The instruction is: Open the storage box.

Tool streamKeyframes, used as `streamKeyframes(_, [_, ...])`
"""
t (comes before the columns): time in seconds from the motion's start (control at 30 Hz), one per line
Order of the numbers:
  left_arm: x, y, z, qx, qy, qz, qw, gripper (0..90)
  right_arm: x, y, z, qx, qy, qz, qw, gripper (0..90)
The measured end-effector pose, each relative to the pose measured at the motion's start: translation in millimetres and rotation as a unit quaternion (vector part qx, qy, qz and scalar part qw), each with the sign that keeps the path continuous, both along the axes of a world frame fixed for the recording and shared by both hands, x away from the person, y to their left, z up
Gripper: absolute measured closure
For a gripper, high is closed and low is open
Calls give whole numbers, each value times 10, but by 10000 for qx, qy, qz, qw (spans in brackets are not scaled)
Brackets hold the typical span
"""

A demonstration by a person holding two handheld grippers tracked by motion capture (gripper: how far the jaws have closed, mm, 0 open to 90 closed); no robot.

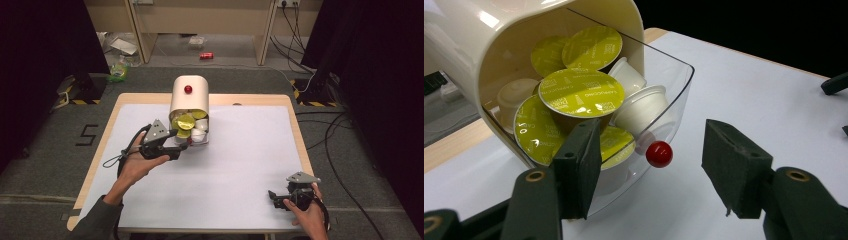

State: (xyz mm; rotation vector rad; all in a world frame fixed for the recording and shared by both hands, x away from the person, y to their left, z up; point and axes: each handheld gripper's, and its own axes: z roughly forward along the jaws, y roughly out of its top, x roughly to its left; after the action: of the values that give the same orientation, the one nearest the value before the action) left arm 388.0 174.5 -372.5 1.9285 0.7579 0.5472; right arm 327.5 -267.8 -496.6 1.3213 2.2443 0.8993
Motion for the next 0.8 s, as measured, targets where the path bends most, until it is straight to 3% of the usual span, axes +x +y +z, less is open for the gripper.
streamKeyframes(0.8, [-127,7,-35,5,18,-84,10000,404,0,0,0,0,0,1,10000,3])
